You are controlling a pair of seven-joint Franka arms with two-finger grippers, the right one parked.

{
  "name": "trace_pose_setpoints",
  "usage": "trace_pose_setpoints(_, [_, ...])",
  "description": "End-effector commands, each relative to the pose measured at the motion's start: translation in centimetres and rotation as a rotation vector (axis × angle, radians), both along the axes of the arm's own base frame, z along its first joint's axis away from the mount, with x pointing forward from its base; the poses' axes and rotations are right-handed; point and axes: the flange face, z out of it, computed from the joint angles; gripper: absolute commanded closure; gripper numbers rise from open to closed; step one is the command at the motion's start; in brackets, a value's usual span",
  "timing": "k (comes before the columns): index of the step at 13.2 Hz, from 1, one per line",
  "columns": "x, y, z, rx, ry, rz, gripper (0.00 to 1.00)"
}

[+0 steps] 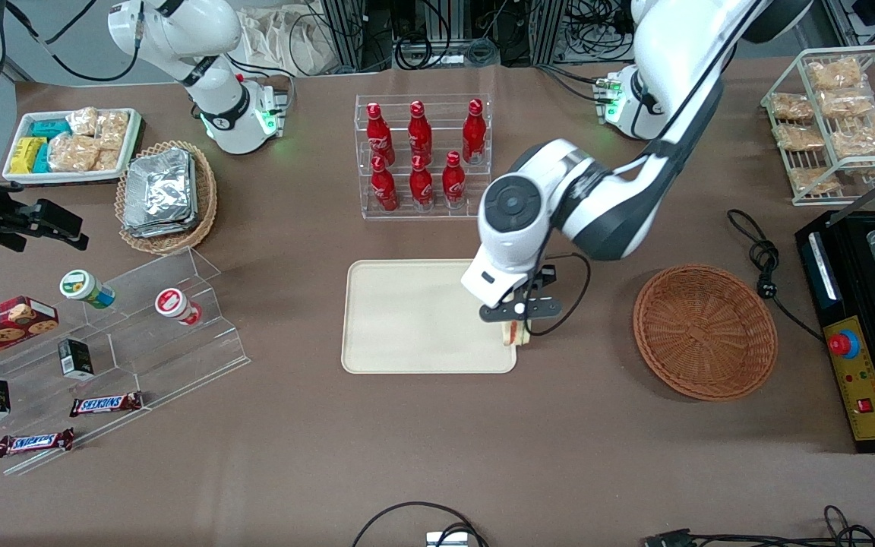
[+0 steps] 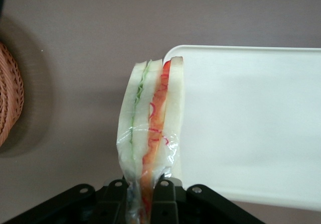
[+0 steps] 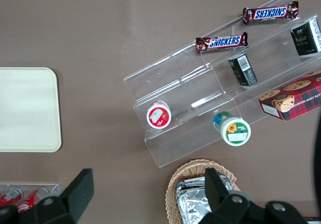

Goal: Place sandwich from basket to tray
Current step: 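Carry the sandwich with the left gripper over the cream tray, then lower the sandwich onto the tray and open the left gripper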

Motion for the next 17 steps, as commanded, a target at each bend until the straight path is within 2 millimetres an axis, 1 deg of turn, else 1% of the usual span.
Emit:
trace_pose_setpoints(1, [-0.2, -1.5, -2.3, 0.019, -0.031, 0.019, 1.0])
trace_pose_setpoints(5, [0.2, -2.3, -4.3, -0.032, -0.041, 0.024, 1.0])
trace_pose_setpoints(6, [0.0, -2.6, -4.6, -0.033, -0.04, 0.024, 1.0])
trace_pose_setpoints(7, [-0.4, -3.1, -5.4, -0.034, -0.031, 0.019, 1.0])
trace_pose_setpoints(8, [-0.5, -3.4, -5.8, -0.045, -0.035, 0.025, 1.0])
trace_pose_setpoints(9, [-1.1, -3.9, -6.3, -0.053, -0.039, 0.01, 1.0])
trace_pose_setpoints(10, [-1.4, -3.9, -7.2, -0.067, -0.04, -0.007, 1.0])
trace_pose_setpoints(11, [-1.7, -4.2, -7.5, -0.083, -0.047, -0.02, 1.0])
trace_pose_setpoints(12, [-1.7, -4.2, -7.9, -0.084, -0.051, -0.026, 1.0])
trace_pose_setpoints(13, [-1.2, -3.5, -8.9, -0.071, -0.046, -0.017, 1.0])
trace_pose_setpoints(16, [-1.6, -3.4, -10.3, -0.069, -0.03, -0.041, 1.0])
trace_pose_setpoints(17, [-1.6, -3.3, -10.5, -0.07, -0.028, -0.04, 1.0])
